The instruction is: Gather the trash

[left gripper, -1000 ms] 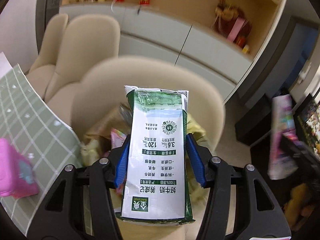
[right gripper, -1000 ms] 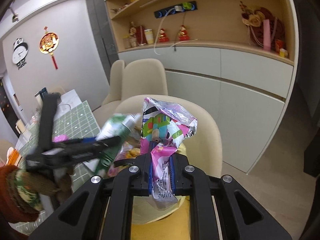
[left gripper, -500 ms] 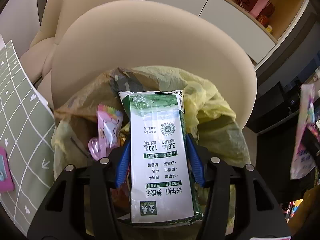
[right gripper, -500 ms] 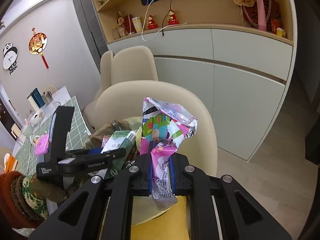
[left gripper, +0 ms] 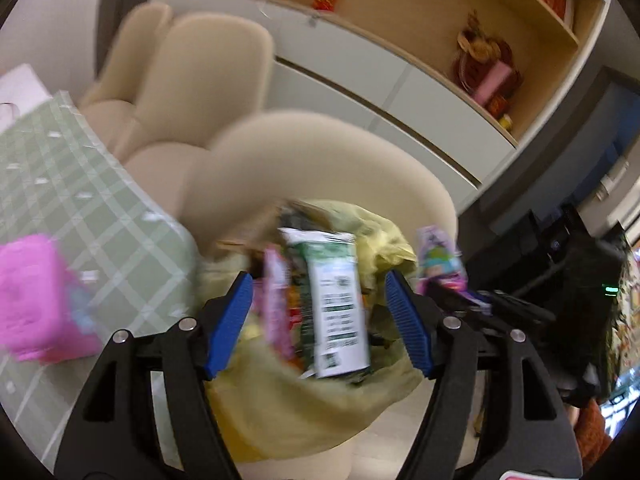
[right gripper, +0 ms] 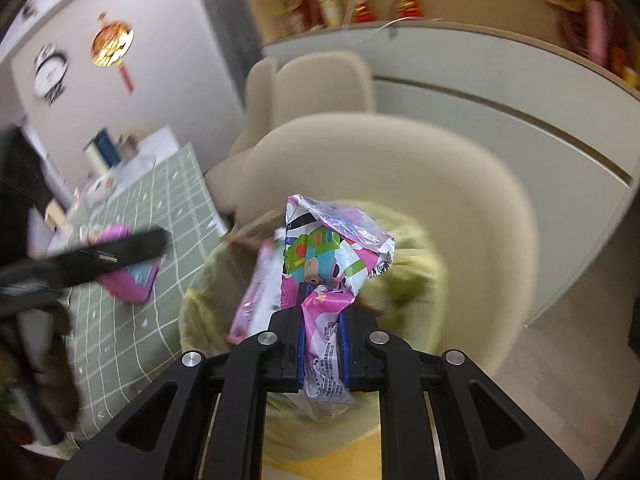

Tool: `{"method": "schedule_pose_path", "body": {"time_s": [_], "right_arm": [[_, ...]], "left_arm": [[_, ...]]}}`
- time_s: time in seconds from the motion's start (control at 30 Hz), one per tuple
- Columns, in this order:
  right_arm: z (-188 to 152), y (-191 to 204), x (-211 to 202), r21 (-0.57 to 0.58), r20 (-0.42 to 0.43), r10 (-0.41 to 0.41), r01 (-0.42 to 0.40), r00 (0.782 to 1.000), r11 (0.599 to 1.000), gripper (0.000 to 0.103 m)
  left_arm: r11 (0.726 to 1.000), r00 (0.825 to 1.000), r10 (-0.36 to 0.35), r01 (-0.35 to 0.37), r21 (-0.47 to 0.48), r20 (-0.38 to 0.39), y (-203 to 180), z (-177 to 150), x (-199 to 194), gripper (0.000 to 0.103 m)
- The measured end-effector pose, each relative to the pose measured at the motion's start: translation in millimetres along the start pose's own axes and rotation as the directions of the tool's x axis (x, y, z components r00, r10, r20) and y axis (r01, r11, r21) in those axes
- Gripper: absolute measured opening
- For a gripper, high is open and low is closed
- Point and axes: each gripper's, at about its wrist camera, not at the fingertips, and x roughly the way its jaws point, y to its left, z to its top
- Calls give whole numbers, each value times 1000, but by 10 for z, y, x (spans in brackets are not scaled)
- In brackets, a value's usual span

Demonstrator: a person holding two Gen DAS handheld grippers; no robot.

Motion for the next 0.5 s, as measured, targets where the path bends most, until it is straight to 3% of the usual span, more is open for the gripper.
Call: {"method": "schedule_pose_path", "body": {"time_s": [0.1, 0.17, 0.23, 0.37, 0.5], "right_arm": [[62, 138, 265, -23, -35, 14, -15, 999, 1000, 14], [76, 172, 477, -16, -85, 20, -22, 996, 1000, 14], [38, 166, 755, -4, -183, 22, -23, 983, 1000, 14], [-39, 138, 982, -25, -274, 21, -29, 962, 999, 14], [-87, 181, 1084, -65, -329, 24, -47, 944, 997, 14]], "left_arm": [[997, 995, 81, -82, 15, 59, 114, -106, -316, 65], [987, 983, 152, -156, 31, 108, 224, -226, -527, 65], [973, 967, 223, -228, 23, 127, 360, -341, -697, 65], [943, 937, 328, -318, -94, 119, 671, -566, -952, 65], [910, 917, 386, -361, -203, 102, 891, -785, -1113, 66]]}}
